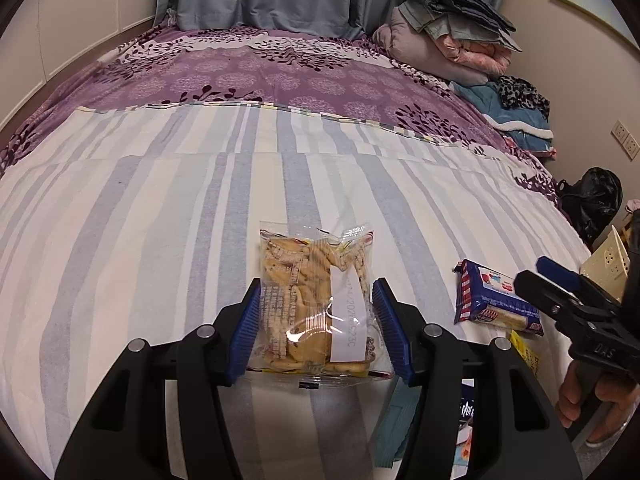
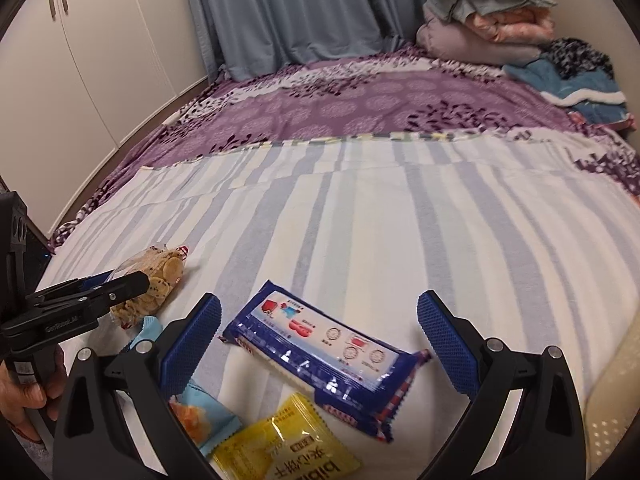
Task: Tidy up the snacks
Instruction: 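Grasp the clear cookie bag with the left tool while the right tool grasps the blue wafer packet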
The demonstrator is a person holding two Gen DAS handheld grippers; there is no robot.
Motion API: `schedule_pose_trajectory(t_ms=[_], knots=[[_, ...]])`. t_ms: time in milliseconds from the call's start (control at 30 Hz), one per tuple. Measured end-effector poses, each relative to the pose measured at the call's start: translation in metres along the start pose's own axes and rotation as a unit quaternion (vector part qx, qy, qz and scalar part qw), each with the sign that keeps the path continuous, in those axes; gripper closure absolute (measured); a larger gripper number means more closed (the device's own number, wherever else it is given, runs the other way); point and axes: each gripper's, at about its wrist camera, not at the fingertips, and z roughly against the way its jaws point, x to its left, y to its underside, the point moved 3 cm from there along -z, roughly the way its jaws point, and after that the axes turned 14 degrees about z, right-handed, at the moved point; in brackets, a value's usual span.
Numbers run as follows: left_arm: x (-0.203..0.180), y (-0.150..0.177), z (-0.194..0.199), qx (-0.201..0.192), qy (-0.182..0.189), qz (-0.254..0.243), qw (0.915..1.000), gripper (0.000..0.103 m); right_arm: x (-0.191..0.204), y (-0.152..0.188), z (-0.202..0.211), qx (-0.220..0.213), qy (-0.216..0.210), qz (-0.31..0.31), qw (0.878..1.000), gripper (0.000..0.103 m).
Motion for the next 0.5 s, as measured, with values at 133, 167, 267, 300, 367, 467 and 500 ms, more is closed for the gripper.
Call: schedule_pose_trajectory(t_ms=[133,167,267,300,367,467,500], knots=[[0.001,0.0,0.001,0.0,0.0,0.002,1.0,0.046,0.008,0.009,-0.003,0.017,-0.029,0.012,0.999,0.005],[0.003,0.0,0.002,0.0,0.0,0.004,1.0,0.046,0.012,0.012,0.0,0.017,-0.032,0.018,0.999,0.005],[0.006,-0.001,0.003,0.001,-0.001,0.008,1.0,0.046,0.022,0.019,0.005,0.023,-0.051,0.031,0.998,0.005],[0.006,-0.001,0.003,0.002,-0.003,0.008,1.0,0.045,0.024,0.02,0.007,0.025,-0.057,0.034,0.997,0.005],[0.006,0.0,0.0,0.006,-0.005,0.007,0.9999,0.045,0.031,0.021,0.009,0.026,-0.061,0.043,0.997,0.005],[0.006,0.0,-0.005,0.011,-0.009,0.006,0.9999,0.044,0.033,0.018,0.007,0.027,-0.044,0.054,0.997,0.01],[0.005,0.001,-0.007,0.013,-0.012,0.004,0.9998,0.044,0.035,0.015,0.004,0.03,-0.032,0.062,0.997,0.013]])
